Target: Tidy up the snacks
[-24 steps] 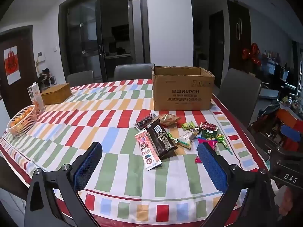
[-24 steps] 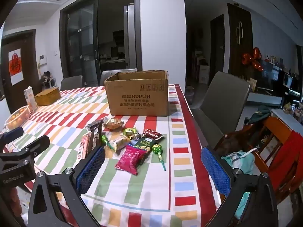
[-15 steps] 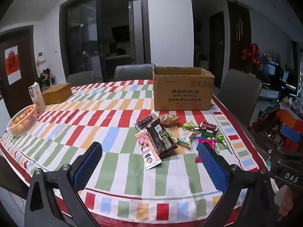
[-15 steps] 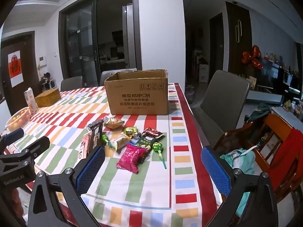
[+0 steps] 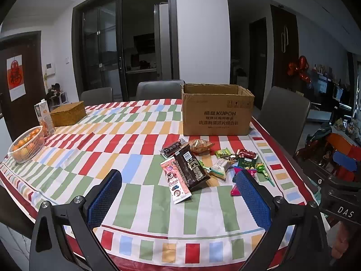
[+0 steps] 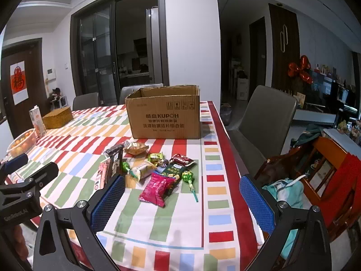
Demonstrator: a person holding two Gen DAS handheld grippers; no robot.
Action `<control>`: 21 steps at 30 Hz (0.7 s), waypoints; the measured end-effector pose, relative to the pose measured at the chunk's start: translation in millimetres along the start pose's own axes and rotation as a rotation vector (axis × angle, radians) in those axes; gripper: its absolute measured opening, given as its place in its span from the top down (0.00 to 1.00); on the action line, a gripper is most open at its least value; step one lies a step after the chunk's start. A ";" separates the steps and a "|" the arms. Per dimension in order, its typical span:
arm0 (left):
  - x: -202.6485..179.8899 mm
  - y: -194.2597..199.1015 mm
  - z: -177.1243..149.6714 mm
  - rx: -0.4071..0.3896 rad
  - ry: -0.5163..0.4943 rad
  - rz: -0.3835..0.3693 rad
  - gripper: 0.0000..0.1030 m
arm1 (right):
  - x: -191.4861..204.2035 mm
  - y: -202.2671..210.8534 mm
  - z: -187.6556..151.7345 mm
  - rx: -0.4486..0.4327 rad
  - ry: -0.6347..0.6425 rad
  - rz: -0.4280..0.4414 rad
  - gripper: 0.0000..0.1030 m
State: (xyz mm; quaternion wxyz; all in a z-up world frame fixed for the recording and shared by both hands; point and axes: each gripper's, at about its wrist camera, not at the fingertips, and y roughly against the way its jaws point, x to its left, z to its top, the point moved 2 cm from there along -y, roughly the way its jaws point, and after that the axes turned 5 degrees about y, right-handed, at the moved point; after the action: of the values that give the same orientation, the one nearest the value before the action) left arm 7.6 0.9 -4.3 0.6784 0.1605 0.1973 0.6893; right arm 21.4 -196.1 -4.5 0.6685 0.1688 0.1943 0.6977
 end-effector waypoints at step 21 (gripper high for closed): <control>-0.7 1.8 -0.3 -0.007 0.000 0.001 0.00 | 1.1 4.3 1.6 -0.007 0.005 0.003 0.01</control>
State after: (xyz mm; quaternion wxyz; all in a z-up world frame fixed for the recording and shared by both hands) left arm 5.9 0.2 -3.6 0.6787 0.1584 0.1946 0.6903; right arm 18.4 -195.0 -1.0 0.6675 0.1649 0.1931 0.6999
